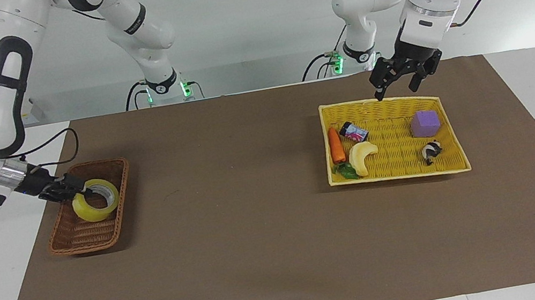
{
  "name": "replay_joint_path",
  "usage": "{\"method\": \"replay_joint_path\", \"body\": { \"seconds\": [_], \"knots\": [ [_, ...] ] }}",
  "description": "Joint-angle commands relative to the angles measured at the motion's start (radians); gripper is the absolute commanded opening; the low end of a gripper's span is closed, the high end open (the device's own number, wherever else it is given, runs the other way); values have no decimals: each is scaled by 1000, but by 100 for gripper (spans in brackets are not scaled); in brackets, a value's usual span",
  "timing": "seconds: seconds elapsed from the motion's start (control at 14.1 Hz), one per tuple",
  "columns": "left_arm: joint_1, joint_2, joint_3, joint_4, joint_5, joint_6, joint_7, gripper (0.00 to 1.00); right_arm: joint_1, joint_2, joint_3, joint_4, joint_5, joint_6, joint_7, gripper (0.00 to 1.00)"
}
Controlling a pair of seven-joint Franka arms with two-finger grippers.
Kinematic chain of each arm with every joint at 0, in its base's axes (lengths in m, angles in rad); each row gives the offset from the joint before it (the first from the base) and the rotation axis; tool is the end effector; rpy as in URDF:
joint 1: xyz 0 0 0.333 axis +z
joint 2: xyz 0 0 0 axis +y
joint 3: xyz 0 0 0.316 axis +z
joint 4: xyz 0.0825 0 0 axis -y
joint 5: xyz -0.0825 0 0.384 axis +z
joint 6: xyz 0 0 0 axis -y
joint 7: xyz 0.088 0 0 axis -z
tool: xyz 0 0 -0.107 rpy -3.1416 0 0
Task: Move tape to another basket
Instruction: 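Release the tape into the wicker basket while the left gripper retracts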
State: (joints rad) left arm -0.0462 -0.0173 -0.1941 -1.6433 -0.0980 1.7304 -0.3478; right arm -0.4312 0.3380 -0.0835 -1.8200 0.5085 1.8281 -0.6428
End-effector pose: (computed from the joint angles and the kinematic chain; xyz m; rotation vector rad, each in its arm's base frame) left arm 0.5452 -0.1438 0.6145 3.0141 0.1779 0.1093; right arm 0.5450 -0.2594 0.3381 -2.5987 0.1116 0.0371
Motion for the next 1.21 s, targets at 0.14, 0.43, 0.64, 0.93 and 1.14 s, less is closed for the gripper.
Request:
{"method": "replay_joint_path", "body": {
  "seconds": [0.14,0.43,0.64,0.93,1.14],
  "knots": [
    [-135,-36,263,13,23,-103,296,100,11,-17,13,42,-22,19,-2,100],
    [-44,-36,249,58,87,-202,440,100,133,-54,14,169,-190,20,213,100],
    [-46,-26,242,120,120,-255,478,100,238,-88,14,203,-319,33,403,100],
    [-31,-47,254,102,126,-275,478,100,382,-168,16,185,-461,-1,658,100],
    [-18,-44,254,103,126,-262,478,100,477,-226,16,179,-484,-71,857,100]
  ]
}}
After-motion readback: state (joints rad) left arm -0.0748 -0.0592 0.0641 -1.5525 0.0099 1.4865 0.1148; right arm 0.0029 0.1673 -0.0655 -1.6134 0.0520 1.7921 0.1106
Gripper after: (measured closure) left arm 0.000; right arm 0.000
